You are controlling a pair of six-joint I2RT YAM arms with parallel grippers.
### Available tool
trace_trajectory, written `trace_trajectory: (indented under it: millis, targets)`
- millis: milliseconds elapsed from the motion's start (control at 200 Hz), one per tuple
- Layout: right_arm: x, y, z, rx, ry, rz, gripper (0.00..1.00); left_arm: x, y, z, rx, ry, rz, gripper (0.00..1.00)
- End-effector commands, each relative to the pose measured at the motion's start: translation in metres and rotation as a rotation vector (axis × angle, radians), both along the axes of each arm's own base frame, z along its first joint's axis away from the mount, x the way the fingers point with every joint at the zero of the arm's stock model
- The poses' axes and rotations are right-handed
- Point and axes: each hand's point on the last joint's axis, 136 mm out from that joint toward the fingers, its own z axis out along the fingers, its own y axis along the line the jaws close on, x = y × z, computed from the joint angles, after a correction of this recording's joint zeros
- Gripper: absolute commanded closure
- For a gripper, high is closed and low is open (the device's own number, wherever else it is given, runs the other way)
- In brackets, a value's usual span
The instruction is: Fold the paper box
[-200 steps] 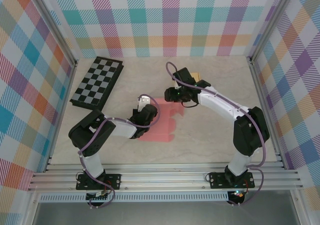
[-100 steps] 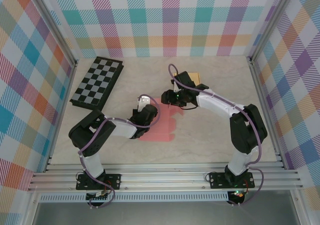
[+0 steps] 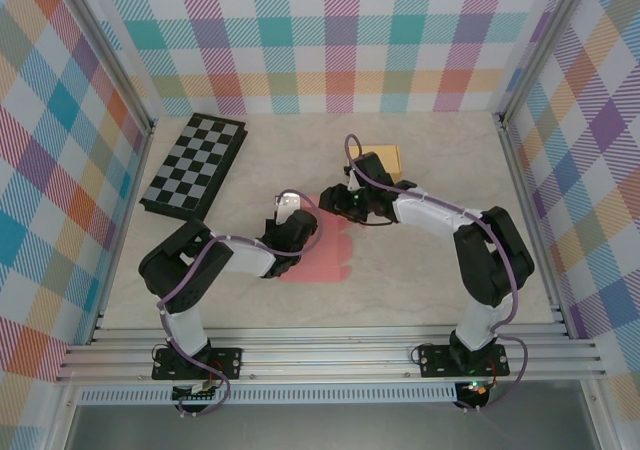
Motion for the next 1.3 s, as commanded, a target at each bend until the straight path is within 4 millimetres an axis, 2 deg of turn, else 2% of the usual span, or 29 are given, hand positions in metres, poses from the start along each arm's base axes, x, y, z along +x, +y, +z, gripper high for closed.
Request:
trace_trajectory:
  millis: [0, 245, 415, 755, 940, 1020, 1125, 1295]
  targets:
    - [0.000, -0.006, 0.021, -0.013, -0.071, -0.017, 0.48, -0.016, 0.006, -0.034, 0.110, 0.114, -0.025, 0.96]
    - [-0.012, -0.033, 0.024, -0.108, -0.141, -0.019, 0.47, -0.017, 0.010, -0.038, 0.125, 0.121, -0.007, 0.96]
    - [-0.016, -0.050, 0.010, -0.188, -0.161, -0.025, 0.50, -0.017, 0.009, -0.037, 0.123, 0.121, -0.010, 0.96]
    - [0.003, -0.063, -0.036, -0.178, -0.190, -0.069, 0.77, -0.018, 0.008, -0.035, 0.115, 0.122, -0.014, 0.96]
    - [0.009, -0.077, -0.056, -0.237, -0.181, -0.105, 0.82, -0.018, 0.008, -0.035, 0.119, 0.122, -0.014, 0.96]
    - [0.010, -0.078, -0.063, -0.248, -0.176, -0.103, 0.82, -0.017, 0.008, -0.036, 0.118, 0.123, -0.015, 0.96]
    - [0.012, -0.068, -0.064, -0.213, -0.188, -0.071, 0.82, -0.016, 0.007, -0.037, 0.118, 0.125, -0.017, 0.96]
    - [0.015, -0.046, -0.048, -0.099, -0.217, -0.017, 0.82, -0.016, 0.006, -0.036, 0.118, 0.126, -0.018, 0.96]
